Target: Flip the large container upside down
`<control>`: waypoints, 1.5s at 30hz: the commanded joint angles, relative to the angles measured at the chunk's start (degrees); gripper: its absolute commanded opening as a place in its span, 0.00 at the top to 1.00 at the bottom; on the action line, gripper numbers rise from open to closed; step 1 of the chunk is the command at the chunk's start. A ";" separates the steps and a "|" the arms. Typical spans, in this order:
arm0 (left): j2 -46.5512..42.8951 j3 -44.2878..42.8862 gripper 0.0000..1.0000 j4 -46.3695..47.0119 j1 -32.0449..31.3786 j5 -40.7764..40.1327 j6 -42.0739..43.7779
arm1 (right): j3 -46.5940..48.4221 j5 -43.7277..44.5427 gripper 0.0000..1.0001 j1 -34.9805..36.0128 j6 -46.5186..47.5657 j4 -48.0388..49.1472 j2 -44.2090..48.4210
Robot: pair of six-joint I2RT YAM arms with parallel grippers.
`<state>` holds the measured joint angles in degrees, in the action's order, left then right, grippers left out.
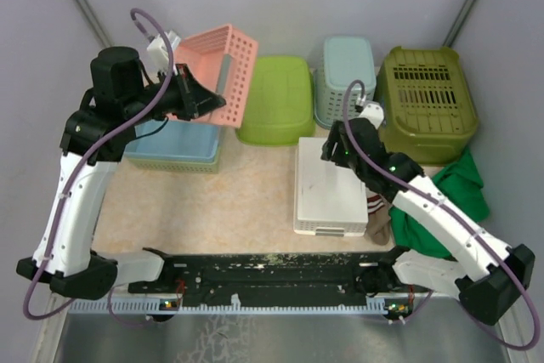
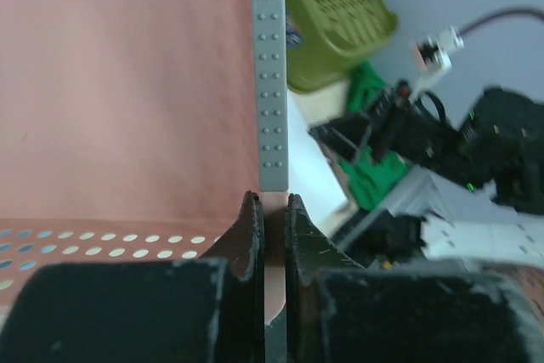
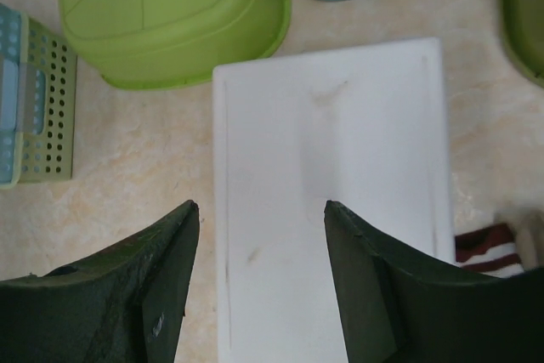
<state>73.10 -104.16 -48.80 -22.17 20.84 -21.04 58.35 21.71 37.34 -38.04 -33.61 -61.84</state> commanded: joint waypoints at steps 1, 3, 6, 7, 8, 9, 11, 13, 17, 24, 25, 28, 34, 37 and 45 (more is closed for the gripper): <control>-3.06 3.04 1.00 3.97 -0.48 19.87 -3.80 | 5.98 8.11 0.39 -1.87 5.06 -3.91 6.91; -4.58 5.26 1.00 7.38 -0.54 25.21 -4.76 | 7.23 10.17 0.38 -1.92 6.63 -4.94 8.81; -9.93 14.81 1.00 18.36 -0.57 28.48 -9.72 | 8.61 12.96 0.37 -1.99 7.59 -6.42 11.01; -12.47 19.29 1.00 23.59 -0.59 29.62 -13.56 | 8.96 13.53 0.37 -1.93 7.57 -6.92 11.59; -14.01 23.56 1.00 28.84 -0.57 31.38 -15.98 | 9.24 13.89 0.37 -1.92 7.54 -7.44 12.25; -15.29 27.85 1.00 34.35 -0.66 33.27 -21.50 | 9.43 14.00 0.37 -1.94 7.49 -7.85 12.86; -17.60 36.00 1.00 45.26 -0.66 36.42 -30.01 | 9.74 14.44 0.37 -1.93 7.21 -8.81 13.91; -19.76 42.06 1.00 52.38 -0.76 37.27 -35.41 | 9.92 15.04 0.37 -1.97 7.26 -9.63 15.05; -21.02 41.91 1.00 48.23 -0.76 36.85 -35.36 | 10.24 16.16 0.37 -1.92 8.23 -9.89 15.46; -22.83 51.54 1.00 48.19 -0.74 35.91 -35.71 | 10.15 9.19 0.37 -1.93 9.48 -6.48 13.43; -23.23 53.66 1.00 51.05 -0.69 35.87 -36.00 | 9.90 6.27 0.37 -1.95 10.25 -5.30 13.03; -24.63 60.01 1.00 62.51 -0.76 35.99 -37.49 | 10.35 -3.32 0.37 -1.97 10.97 -3.51 10.69; -25.66 67.89 1.00 74.96 -0.68 37.10 -37.01 | 13.89 -15.20 0.37 -1.92 8.52 -2.72 8.01; -26.25 69.82 1.00 75.32 -0.73 38.82 -32.63 | 17.51 -22.87 0.37 -1.96 8.11 -1.79 7.03; -31.85 81.21 1.00 82.36 -0.80 38.37 -20.51 | 23.05 -30.51 0.36 -1.93 8.16 -1.80 3.95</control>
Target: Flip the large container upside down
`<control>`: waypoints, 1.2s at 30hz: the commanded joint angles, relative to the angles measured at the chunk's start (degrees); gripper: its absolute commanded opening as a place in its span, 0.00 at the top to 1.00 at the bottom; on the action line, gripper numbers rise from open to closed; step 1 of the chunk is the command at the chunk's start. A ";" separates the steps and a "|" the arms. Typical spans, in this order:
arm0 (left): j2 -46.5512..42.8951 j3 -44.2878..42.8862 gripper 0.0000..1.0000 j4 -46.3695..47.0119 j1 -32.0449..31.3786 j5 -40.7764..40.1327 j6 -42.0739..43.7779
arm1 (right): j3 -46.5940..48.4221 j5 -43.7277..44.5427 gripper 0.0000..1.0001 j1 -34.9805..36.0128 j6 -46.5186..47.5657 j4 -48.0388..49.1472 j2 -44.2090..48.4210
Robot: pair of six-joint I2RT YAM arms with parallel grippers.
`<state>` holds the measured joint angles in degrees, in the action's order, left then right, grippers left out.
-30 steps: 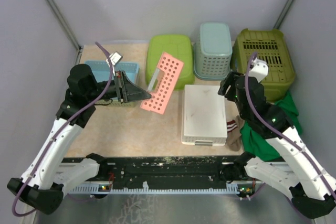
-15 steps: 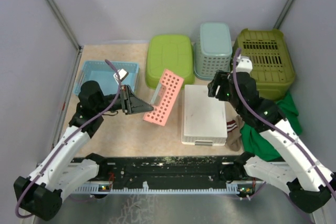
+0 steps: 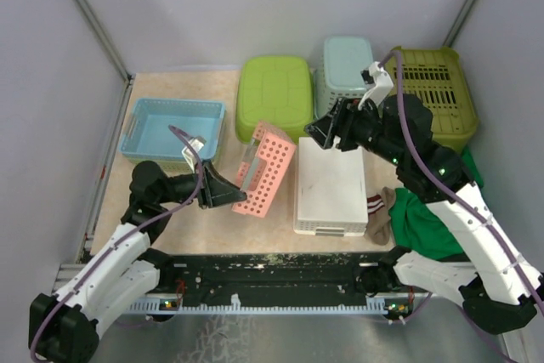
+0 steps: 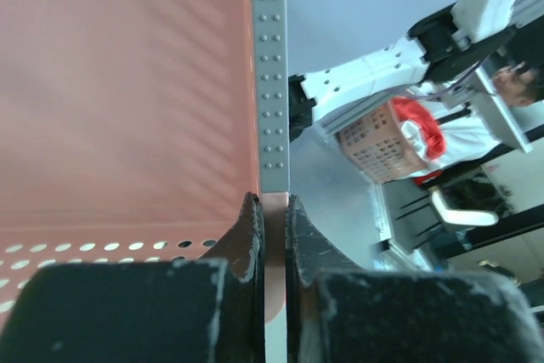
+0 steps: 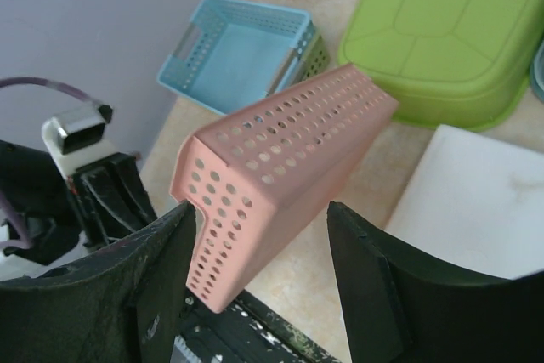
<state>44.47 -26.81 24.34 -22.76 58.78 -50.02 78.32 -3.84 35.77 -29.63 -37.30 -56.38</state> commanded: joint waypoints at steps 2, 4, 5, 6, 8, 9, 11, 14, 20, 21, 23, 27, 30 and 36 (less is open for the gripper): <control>-4.70 6.46 1.00 10.75 -0.22 -0.34 10.92 | 4.17 -4.47 0.36 -0.36 -0.52 0.62 -3.56; -6.11 8.80 1.00 13.03 -0.25 -0.86 11.60 | 6.51 -3.83 0.36 -0.37 -0.97 -1.53 -6.73; -6.85 9.12 1.00 12.41 -0.24 -1.08 12.04 | 8.15 -3.32 0.37 -0.35 -1.39 -3.78 -8.85; -7.43 9.07 1.00 11.12 -0.22 -0.86 12.94 | 10.14 -2.41 0.38 -0.31 -1.64 -6.00 -10.95; -8.23 8.76 1.00 7.25 -0.19 -0.98 15.91 | 15.27 2.92 0.40 1.03 -1.65 -11.43 -15.81; -8.56 8.48 1.00 4.74 -0.18 -1.32 17.64 | 18.01 6.21 0.41 2.46 -1.18 -13.86 -18.12; -8.49 7.09 1.00 -0.99 -0.26 -2.23 21.21 | 23.96 10.86 0.40 4.87 -0.04 -18.51 -23.03; -7.29 5.17 1.00 -8.62 -0.33 -3.46 25.15 | 37.05 17.04 0.40 7.89 1.82 -26.96 -32.24; -5.56 4.51 1.00 -10.75 -0.76 -4.70 26.24 | 57.15 27.73 0.39 12.06 5.81 -40.96 -50.91; -5.46 4.48 1.00 -10.96 -0.74 -4.81 26.32 | 58.66 28.24 0.39 12.69 6.44 -42.26 -52.94; -5.50 4.48 1.00 -11.59 -0.86 -5.00 26.50 | 60.61 28.57 0.39 14.06 7.70 -43.67 -56.30; -5.03 4.06 1.00 -12.48 -0.94 -4.98 27.03 | 60.52 26.39 0.39 15.38 9.63 -43.13 -58.87; -4.50 3.90 1.00 -13.78 -0.98 -5.29 27.39 | 59.79 27.38 0.39 15.39 9.37 -41.66 -57.92; -3.97 3.04 1.00 -16.15 -1.09 -5.13 28.45 | 59.60 29.01 0.37 15.38 8.30 -38.42 -55.03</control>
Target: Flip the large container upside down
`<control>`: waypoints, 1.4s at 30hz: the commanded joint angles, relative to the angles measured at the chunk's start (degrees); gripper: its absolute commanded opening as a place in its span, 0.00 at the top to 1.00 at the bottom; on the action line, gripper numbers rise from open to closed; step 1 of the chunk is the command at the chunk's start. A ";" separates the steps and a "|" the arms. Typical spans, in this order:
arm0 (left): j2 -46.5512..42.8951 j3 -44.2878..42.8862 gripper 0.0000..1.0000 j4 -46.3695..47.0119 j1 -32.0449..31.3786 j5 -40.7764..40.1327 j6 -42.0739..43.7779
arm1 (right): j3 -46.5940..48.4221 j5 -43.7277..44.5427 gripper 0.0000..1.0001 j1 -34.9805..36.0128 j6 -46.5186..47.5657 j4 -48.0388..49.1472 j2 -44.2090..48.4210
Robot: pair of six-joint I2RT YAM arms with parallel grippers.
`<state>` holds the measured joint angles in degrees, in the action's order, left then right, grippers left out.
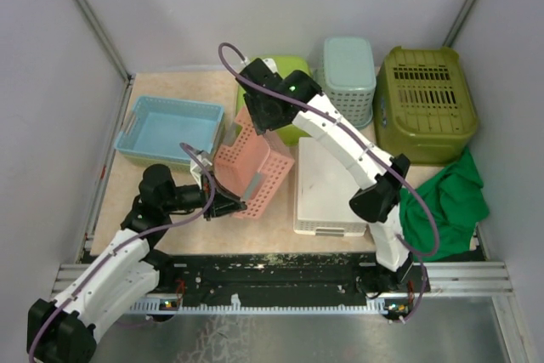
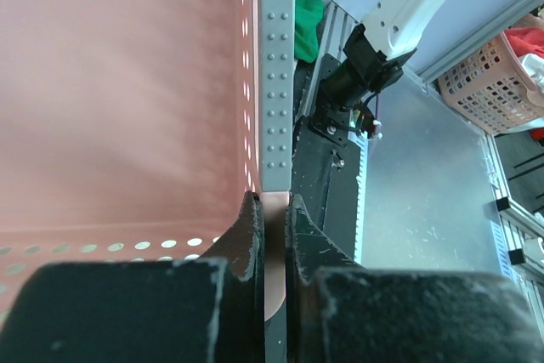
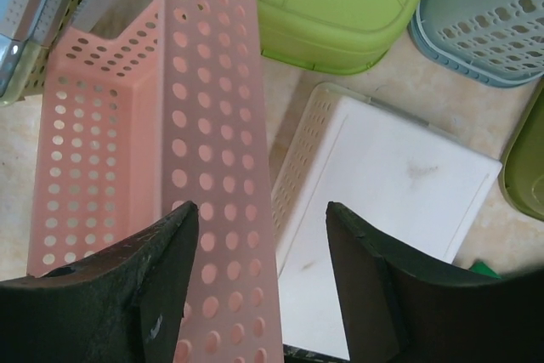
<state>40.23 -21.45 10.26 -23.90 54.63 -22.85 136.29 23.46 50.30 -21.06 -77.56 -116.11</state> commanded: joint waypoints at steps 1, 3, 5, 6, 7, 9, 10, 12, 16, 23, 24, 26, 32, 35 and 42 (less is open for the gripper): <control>0.27 -2.67 1.00 -2.84 -0.02 -1.01 1.64 | 1.27 1.83 0.37 0.85 -0.37 2.92 5.62; 0.14 -3.28 1.00 -4.81 -0.09 -1.02 2.62 | -1.48 1.04 0.36 0.85 -0.31 6.15 8.13; -0.22 -3.73 1.00 -6.40 -0.09 -0.98 3.57 | -5.67 -1.97 0.36 0.87 0.46 10.30 11.04; -0.56 -3.96 1.00 -7.24 -0.07 -1.11 3.98 | -7.60 -4.36 0.36 0.85 1.01 12.18 12.24; -0.70 -4.14 1.00 -7.94 -0.09 -1.12 4.51 | -10.03 -7.29 0.36 0.86 1.77 13.72 13.12; -1.07 -4.46 1.00 -8.89 -0.09 -1.30 5.30 | -11.92 -11.39 0.36 0.96 2.48 14.81 13.60; -1.13 -4.47 1.00 -9.09 -0.07 -1.36 5.44 | -12.12 -11.74 0.36 0.98 2.51 14.24 12.93; -0.97 -4.52 1.00 -9.12 -0.05 -1.13 5.54 | -12.03 -10.99 0.37 1.21 2.81 12.12 11.58; -0.55 -4.60 1.00 -9.24 -0.07 -0.58 5.67 | -11.01 -10.68 0.38 1.65 3.58 9.07 8.72; -0.15 -5.36 1.00 -10.73 -0.09 -0.73 7.01 | -9.75 -7.92 0.46 2.51 3.96 5.75 4.94; -0.12 -5.68 1.00 -11.20 -0.09 -0.80 7.32 | -9.77 -7.34 0.49 2.56 3.86 5.32 4.62; 0.09 -6.62 1.00 -13.01 -0.05 -0.93 8.44 | -10.36 -6.35 0.58 2.60 3.35 5.14 4.48; 0.46 -10.40 1.00 -18.45 -0.08 -2.10 11.85 | -16.33 -7.39 0.95 2.61 1.71 9.05 7.73; 1.15 -13.74 0.75 -20.95 -0.13 -4.02 12.73 | -19.94 -7.09 1.00 2.61 -0.39 11.05 9.58; 3.10 -24.77 0.09 -31.46 -0.05 -15.91 17.33 | -34.63 -5.10 1.00 2.61 -9.52 22.08 17.61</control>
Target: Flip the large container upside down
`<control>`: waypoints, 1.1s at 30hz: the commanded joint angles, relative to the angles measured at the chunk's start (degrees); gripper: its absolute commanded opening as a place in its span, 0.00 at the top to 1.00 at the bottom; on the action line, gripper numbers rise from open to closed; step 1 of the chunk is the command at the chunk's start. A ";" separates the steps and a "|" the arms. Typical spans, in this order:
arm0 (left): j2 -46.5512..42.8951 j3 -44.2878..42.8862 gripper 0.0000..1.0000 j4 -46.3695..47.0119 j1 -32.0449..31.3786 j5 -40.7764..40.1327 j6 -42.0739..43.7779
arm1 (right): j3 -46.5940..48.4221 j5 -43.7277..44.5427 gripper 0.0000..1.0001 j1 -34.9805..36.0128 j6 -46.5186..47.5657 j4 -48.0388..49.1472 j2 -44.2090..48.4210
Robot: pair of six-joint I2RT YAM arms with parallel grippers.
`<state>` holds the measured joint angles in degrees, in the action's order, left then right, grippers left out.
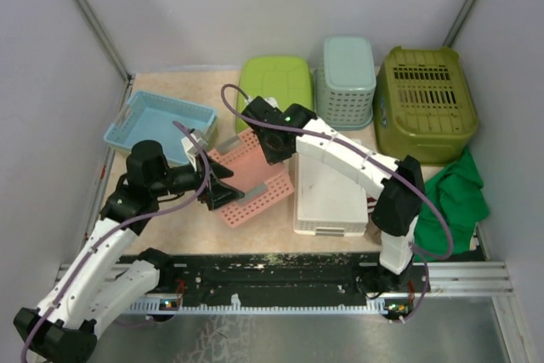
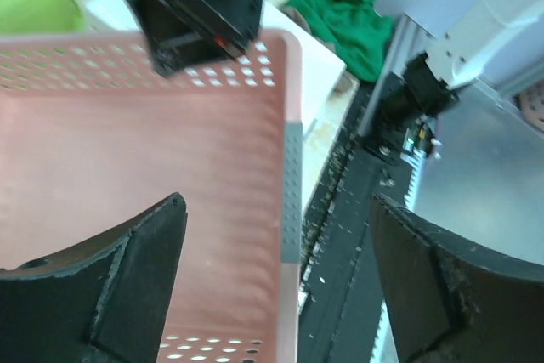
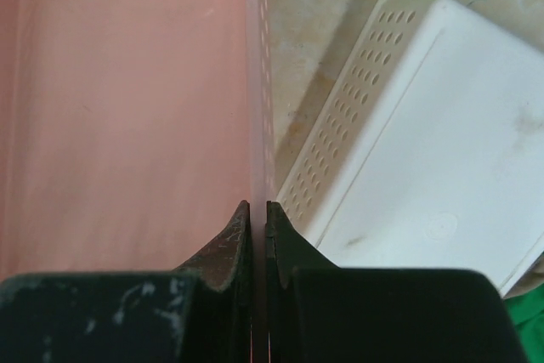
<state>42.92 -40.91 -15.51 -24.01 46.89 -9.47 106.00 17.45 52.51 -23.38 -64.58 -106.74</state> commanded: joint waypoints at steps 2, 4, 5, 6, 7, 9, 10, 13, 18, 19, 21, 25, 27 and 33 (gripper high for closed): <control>1.59 -8.32 0.03 -8.68 0.04 -13.45 3.94 | -9.33 1.51 1.00 0.40 -11.40 12.97 10.68; 3.06 -11.18 0.03 -11.41 0.02 -21.75 1.65 | -15.21 0.98 1.00 0.40 -14.85 18.31 14.02; 3.75 -12.52 0.03 -12.29 0.02 -26.77 -0.39 | -18.34 0.87 1.00 0.47 -16.14 21.23 15.39; 4.36 -13.54 0.03 -12.76 0.09 -31.22 -2.44 | -21.35 1.37 1.00 0.70 -17.31 23.88 16.54; 4.70 -14.14 0.03 -12.57 0.10 -34.54 -4.06 | -24.32 2.75 1.00 1.25 -18.16 26.72 17.51; 5.37 -15.04 0.01 -11.92 0.13 -39.39 -7.29 | -28.23 3.83 1.00 2.03 -20.34 30.05 17.55; 5.75 -15.46 0.00 -11.70 0.11 -41.61 -8.88 | -29.32 4.76 1.00 2.70 -21.49 31.19 17.22; 9.04 -18.46 0.00 -16.09 0.34 -56.99 -16.16 | -32.40 6.63 1.00 5.92 -24.46 34.97 15.98; 14.55 -22.84 0.00 -17.20 4.25 -59.08 -19.15 | -34.25 6.44 0.66 7.46 -29.44 37.89 14.25; 15.36 -23.61 0.00 -17.11 5.91 -57.11 -19.05 | -33.79 7.49 0.53 7.43 -28.98 36.81 14.52; 16.89 -25.18 0.00 -17.14 9.80 -52.79 -18.99 | -33.43 9.23 0.42 7.48 -23.74 36.89 16.29; 20.50 -29.34 0.00 -20.46 18.10 -50.21 -20.90 | -35.87 9.46 0.39 7.56 -17.47 42.28 22.57; 22.35 -32.34 0.00 -21.05 20.05 -49.20 -20.98 | -35.95 8.34 0.39 8.32 -17.80 44.68 23.09; 31.53 -36.60 0.00 -16.82 31.21 -38.71 -18.45 | -24.54 8.28 0.43 13.70 -27.01 44.76 10.38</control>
<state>68.77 -74.48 -34.00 0.03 -0.47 -28.27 73.71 25.06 62.37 -45.39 -24.60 -88.60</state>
